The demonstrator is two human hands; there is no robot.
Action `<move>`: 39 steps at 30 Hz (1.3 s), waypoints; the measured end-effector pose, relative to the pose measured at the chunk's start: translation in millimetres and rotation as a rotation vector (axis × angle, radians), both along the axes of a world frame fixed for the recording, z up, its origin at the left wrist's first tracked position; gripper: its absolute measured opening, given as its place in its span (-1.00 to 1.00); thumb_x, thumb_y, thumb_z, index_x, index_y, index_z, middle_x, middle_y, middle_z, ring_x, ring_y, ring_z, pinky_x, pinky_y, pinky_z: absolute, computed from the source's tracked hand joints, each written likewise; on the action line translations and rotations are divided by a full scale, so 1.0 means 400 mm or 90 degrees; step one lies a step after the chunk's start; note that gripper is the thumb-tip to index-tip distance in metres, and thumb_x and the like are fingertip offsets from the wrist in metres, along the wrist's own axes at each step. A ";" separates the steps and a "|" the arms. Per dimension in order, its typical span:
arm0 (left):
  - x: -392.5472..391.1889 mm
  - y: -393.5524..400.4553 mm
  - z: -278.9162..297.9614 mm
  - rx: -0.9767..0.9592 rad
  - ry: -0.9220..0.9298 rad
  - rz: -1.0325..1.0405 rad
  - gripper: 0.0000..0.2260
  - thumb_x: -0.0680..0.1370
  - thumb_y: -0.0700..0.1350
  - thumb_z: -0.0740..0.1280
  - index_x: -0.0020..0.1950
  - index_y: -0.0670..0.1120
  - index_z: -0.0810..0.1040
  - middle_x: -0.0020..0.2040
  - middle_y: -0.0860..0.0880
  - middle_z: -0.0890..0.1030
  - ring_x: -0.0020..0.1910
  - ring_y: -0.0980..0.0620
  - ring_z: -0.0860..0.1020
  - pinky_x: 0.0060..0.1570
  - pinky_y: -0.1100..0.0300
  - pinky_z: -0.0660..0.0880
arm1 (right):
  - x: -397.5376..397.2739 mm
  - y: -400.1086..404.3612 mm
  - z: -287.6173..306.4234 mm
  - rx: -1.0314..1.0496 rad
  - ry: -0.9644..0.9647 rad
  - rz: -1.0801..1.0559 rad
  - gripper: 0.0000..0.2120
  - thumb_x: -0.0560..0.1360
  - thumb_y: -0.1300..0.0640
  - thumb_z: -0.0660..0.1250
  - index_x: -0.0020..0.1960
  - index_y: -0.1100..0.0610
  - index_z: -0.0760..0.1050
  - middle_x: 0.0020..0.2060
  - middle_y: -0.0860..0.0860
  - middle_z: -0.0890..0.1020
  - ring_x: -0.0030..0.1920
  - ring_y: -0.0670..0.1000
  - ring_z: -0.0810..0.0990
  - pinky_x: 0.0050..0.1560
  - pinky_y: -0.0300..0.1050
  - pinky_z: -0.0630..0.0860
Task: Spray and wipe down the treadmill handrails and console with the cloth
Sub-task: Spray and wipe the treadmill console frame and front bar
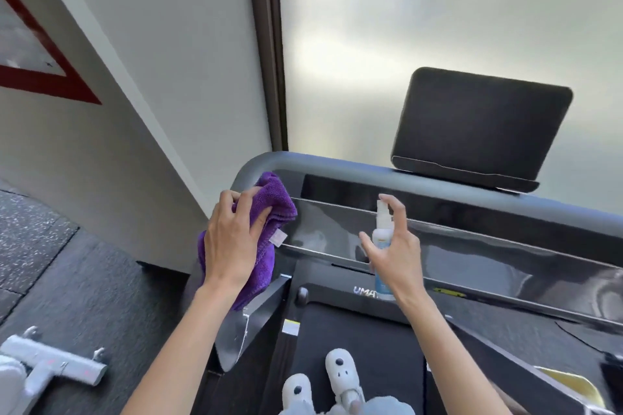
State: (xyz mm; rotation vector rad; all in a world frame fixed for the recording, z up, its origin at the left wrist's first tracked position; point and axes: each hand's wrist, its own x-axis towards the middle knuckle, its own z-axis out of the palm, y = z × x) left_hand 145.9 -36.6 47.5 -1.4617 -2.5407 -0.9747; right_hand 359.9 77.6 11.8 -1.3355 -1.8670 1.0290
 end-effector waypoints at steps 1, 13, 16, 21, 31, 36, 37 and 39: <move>0.008 0.005 -0.004 0.002 -0.004 -0.012 -0.72 0.58 -0.08 0.32 0.27 -0.12 0.51 -0.04 -0.11 0.44 -0.11 -0.13 0.51 -0.17 -0.04 0.48 | 0.019 -0.010 -0.002 0.016 -0.026 -0.007 -0.33 0.49 0.25 0.39 0.40 -0.27 0.24 -0.35 0.14 0.57 -0.37 0.14 0.54 -0.16 0.09 0.62; 0.062 0.016 -0.017 0.011 -0.012 -0.049 -0.72 0.58 -0.08 0.32 0.28 -0.12 0.51 -0.03 -0.12 0.45 -0.09 -0.15 0.50 -0.15 -0.04 0.47 | 0.040 -0.049 0.005 0.072 -0.100 -0.007 -0.41 0.43 0.36 0.30 0.34 -0.11 0.32 -0.47 -0.14 0.34 -0.41 -0.08 0.36 -0.19 0.01 0.51; 0.069 0.026 -0.012 0.014 -0.004 -0.033 -0.71 0.59 -0.07 0.30 0.28 -0.13 0.51 -0.02 -0.13 0.45 -0.10 -0.16 0.50 -0.15 -0.04 0.46 | 0.045 -0.042 0.000 0.071 -0.117 0.029 -0.40 0.44 0.36 0.29 0.40 -0.03 0.34 -0.45 -0.10 0.47 -0.37 -0.04 0.43 -0.11 -0.01 0.53; 0.095 0.039 -0.006 0.017 -0.009 -0.008 -0.71 0.59 -0.07 0.30 0.29 -0.13 0.50 0.00 -0.14 0.45 -0.08 -0.18 0.50 -0.11 -0.06 0.47 | 0.101 -0.042 0.002 0.082 -0.119 0.032 -0.36 0.45 0.34 0.30 0.40 -0.16 0.27 -0.38 -0.10 0.47 -0.35 -0.06 0.44 -0.24 -0.08 0.47; 0.221 0.108 -0.022 -0.028 -0.002 -0.077 -0.70 0.59 -0.07 0.31 0.28 -0.15 0.51 0.01 -0.17 0.47 -0.07 -0.20 0.51 -0.11 -0.10 0.49 | 0.257 0.004 0.009 0.106 -0.106 -0.070 -0.35 0.47 0.32 0.34 0.36 -0.23 0.24 -0.39 -0.01 0.52 -0.37 0.05 0.46 -0.22 0.02 0.51; 0.256 0.143 -0.031 -0.033 -0.006 -0.101 -0.70 0.60 -0.07 0.30 0.30 -0.14 0.51 0.02 -0.16 0.47 -0.05 -0.19 0.51 -0.03 -0.10 0.49 | 0.293 0.007 -0.002 0.132 -0.044 -0.120 -0.41 0.45 0.35 0.34 0.29 -0.19 0.30 -0.48 -0.10 0.39 -0.44 0.03 0.38 -0.15 -0.02 0.49; 0.258 0.150 -0.033 -0.029 0.001 -0.104 -0.70 0.59 -0.07 0.31 0.30 -0.14 0.51 0.01 -0.16 0.46 -0.05 -0.19 0.50 -0.04 -0.10 0.49 | 0.298 0.007 -0.004 0.135 -0.039 -0.126 -0.40 0.44 0.35 0.34 0.29 -0.19 0.31 -0.48 -0.09 0.40 -0.44 0.05 0.40 -0.18 -0.05 0.49; 0.260 0.170 -0.038 -0.026 0.019 -0.109 -0.69 0.59 -0.07 0.31 0.31 -0.14 0.51 -0.01 -0.17 0.46 -0.07 -0.19 0.49 -0.06 -0.11 0.49 | 0.309 0.008 -0.005 0.148 -0.050 -0.124 -0.39 0.43 0.35 0.35 0.29 -0.19 0.31 -0.46 -0.12 0.40 -0.43 0.05 0.41 -0.27 -0.15 0.46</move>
